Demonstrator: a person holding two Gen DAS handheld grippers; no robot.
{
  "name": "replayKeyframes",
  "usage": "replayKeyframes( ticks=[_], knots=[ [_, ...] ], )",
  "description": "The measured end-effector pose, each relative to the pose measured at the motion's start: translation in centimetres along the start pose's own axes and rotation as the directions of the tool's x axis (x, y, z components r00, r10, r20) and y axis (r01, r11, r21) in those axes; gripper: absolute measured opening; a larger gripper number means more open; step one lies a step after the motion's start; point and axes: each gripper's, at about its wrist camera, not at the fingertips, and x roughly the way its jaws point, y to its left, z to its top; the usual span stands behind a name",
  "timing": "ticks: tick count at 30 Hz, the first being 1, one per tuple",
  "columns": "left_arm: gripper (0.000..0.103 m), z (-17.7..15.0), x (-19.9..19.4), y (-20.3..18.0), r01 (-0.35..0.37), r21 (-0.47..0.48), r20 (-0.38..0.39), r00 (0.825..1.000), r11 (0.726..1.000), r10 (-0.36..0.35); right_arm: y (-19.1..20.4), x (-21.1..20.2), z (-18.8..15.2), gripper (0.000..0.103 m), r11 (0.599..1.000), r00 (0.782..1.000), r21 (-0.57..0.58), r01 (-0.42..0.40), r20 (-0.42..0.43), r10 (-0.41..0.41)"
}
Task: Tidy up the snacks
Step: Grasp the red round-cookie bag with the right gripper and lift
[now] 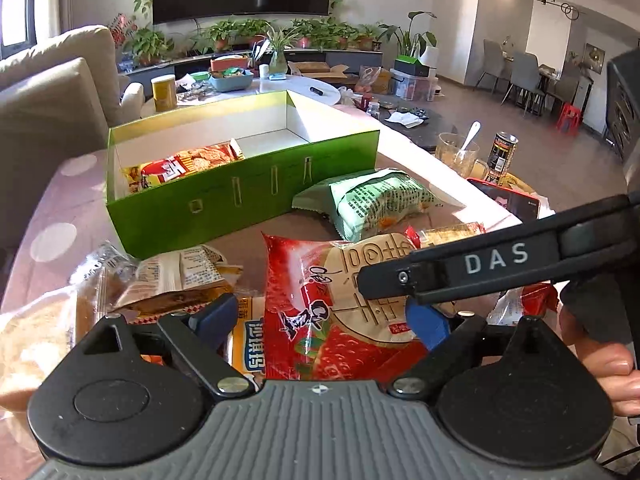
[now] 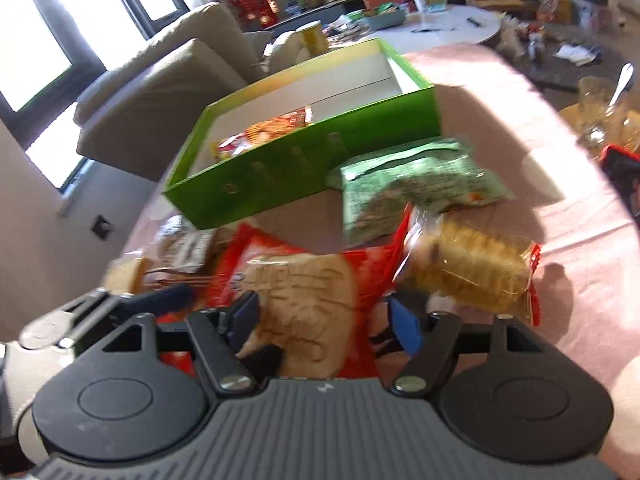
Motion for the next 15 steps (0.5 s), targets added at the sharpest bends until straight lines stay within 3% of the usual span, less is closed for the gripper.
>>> replayKeyframes(
  ticks=[3,7,11,12,15],
  knots=[
    [0.092,0.1,0.6,0.6,0.039,-0.044,-0.016,0.999,0.998,-0.039,-0.4,0.3,0.0,0.058,1.000,1.000,0.015,-0.013,-0.016,0.013],
    [0.091,0.1,0.9,0.2,0.049,-0.012,-0.005,0.999,0.999,-0.049,-0.6,0.7,0.0,0.058,0.999,0.998,0.028,-0.038,-0.039,0.039],
    [0.080,0.1,0.5,-0.4,0.081,0.014,0.001,0.997,0.997,-0.081,-0.6,1.3,-0.2,0.059,0.993,0.990,0.058,-0.102,-0.088,0.107],
    [0.073,0.2,0.3,-0.5,0.099,0.015,0.007,0.995,0.995,-0.099,-0.3,1.2,-0.3,0.060,0.994,0.990,0.046,-0.102,-0.087,0.106],
    [0.070,0.6,-0.4,-1.1,0.114,0.011,0.016,0.993,0.993,-0.115,1.0,0.6,-0.5,0.058,0.996,0.995,-0.009,-0.086,-0.057,0.086]
  ],
)
